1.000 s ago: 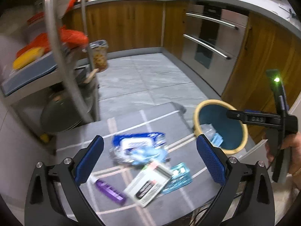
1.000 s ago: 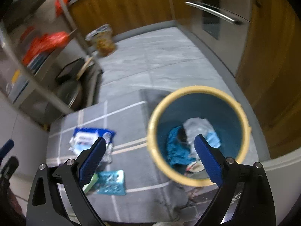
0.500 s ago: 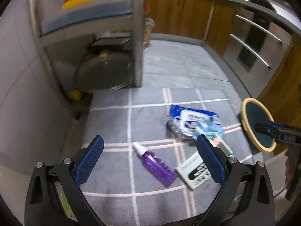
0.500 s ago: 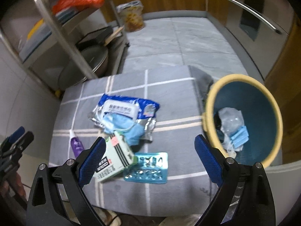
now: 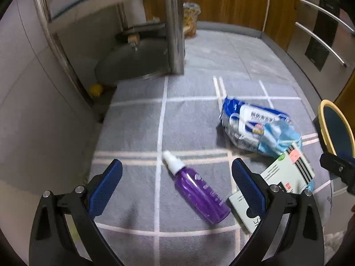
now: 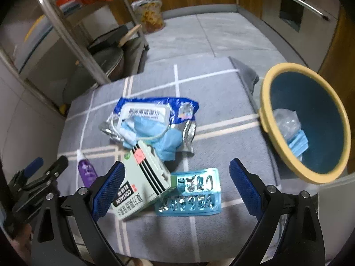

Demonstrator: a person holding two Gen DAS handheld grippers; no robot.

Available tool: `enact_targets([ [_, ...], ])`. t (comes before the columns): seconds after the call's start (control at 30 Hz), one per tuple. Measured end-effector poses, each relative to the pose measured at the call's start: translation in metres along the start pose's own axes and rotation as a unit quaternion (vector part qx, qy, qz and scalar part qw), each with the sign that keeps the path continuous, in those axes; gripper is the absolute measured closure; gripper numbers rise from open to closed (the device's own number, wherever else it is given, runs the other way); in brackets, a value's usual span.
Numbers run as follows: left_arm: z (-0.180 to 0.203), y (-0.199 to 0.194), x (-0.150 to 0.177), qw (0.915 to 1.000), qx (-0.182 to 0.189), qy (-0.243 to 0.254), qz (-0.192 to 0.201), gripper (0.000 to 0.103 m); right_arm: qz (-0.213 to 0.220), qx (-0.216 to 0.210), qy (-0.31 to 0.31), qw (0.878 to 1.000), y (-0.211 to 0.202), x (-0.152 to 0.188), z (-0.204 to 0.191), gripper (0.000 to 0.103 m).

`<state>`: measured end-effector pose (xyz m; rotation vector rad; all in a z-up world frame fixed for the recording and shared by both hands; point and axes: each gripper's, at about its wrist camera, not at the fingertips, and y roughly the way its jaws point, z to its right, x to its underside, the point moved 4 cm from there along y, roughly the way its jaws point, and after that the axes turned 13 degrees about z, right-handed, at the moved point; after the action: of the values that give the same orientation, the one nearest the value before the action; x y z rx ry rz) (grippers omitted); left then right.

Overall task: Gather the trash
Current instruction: 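Move both open tools back over the trash pile, then grasp the purple spray bottle with the left tool while the right tool grasps the Coltalin box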

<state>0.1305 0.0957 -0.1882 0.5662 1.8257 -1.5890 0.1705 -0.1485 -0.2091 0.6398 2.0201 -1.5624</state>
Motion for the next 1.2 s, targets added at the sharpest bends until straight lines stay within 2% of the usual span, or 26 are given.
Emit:
enact_targets([
  [0.2,-0.003,0.019,0.008,0.9991,0.008,-0.017,-0.038,0.006,-0.025,-0.022,-0.004,0.999,0.014,0.007,-0.004,0.009],
  [0.3,-0.003,0.029,0.015,0.9978,0.01,-0.019,-0.063,0.006,-0.039,-0.03,-0.025,0.998,0.023,0.011,-0.01,0.011],
  [0.5,0.002,0.041,0.021,0.9957,0.023,-0.023,-0.087,0.009,-0.075,-0.044,-0.029,0.996,0.039,0.02,-0.015,0.029],
  [0.53,0.003,0.042,0.022,0.9955,0.023,-0.021,-0.09,0.011,-0.078,-0.047,-0.028,0.996,0.041,0.021,-0.015,0.031],
  [0.73,0.009,0.05,0.027,0.9938,0.029,-0.013,-0.107,0.016,-0.095,-0.066,-0.02,0.993,0.05,0.023,-0.018,0.033],
  [0.83,0.011,0.053,0.029,0.9926,0.035,-0.015,-0.115,0.022,-0.103,-0.076,-0.012,0.992,0.054,0.024,-0.019,0.033],
  [0.93,0.014,0.059,0.033,0.9908,0.04,-0.012,-0.129,0.032,-0.108,-0.09,-0.006,0.99,0.056,0.024,-0.022,0.042],
  [1.03,0.018,0.061,0.036,0.9893,0.044,-0.004,-0.139,0.039,-0.106,-0.097,-0.013,0.99,0.054,0.024,-0.026,0.047],
  [1.2,0.022,0.062,0.039,0.9882,0.049,0.0,-0.145,0.047,-0.097,-0.107,-0.007,0.99,0.047,0.022,-0.023,0.055],
])
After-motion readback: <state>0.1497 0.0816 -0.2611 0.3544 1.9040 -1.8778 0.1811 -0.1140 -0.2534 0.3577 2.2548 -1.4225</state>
